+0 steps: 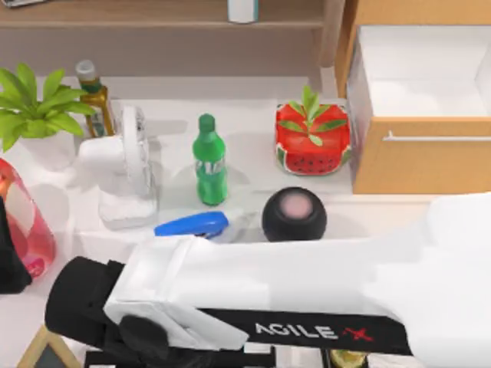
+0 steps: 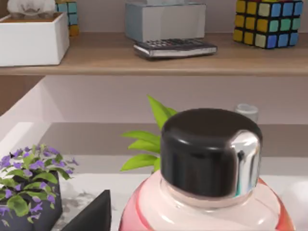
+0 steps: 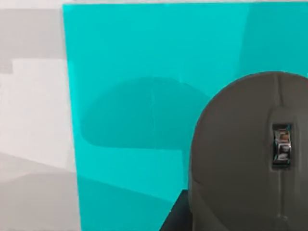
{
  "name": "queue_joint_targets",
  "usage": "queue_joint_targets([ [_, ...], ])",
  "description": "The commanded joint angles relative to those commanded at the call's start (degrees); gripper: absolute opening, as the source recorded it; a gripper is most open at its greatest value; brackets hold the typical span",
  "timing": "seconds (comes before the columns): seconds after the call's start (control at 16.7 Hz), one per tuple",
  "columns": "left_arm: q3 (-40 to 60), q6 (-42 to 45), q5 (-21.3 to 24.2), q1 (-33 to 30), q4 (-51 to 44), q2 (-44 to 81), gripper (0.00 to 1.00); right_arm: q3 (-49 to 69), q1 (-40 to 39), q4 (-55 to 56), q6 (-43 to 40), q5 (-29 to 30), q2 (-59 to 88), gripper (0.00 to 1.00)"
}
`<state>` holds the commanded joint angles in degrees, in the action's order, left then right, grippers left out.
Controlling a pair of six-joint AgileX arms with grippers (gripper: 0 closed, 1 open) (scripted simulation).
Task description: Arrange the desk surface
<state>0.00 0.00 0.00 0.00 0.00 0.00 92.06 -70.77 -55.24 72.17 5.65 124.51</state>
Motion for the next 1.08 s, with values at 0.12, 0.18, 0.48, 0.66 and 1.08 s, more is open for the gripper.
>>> queue_joint_targets([
  [0.12,0.0,0.0,0.0,0.0,0.0,0.0,1.00,0.0,0.0,0.0,0.0,0.0,0.0,0.00],
  [0.18,0.0,0.0,0.0,0.0,0.0,0.0,1.00,0.0,0.0,0.0,0.0,0.0,0.0,0.00],
  [0.48,0.0,0.0,0.0,0.0,0.0,0.0,1.00,0.0,0.0,0.0,0.0,0.0,0.0,0.38],
  [0.66,0.0,0.0,0.0,0.0,0.0,0.0,1.00,0.0,0.0,0.0,0.0,0.0,0.0,0.60],
  [1.08,0.0,0.0,0.0,0.0,0.0,0.0,1.00,0.0,0.0,0.0,0.0,0.0,0.0,1.00],
])
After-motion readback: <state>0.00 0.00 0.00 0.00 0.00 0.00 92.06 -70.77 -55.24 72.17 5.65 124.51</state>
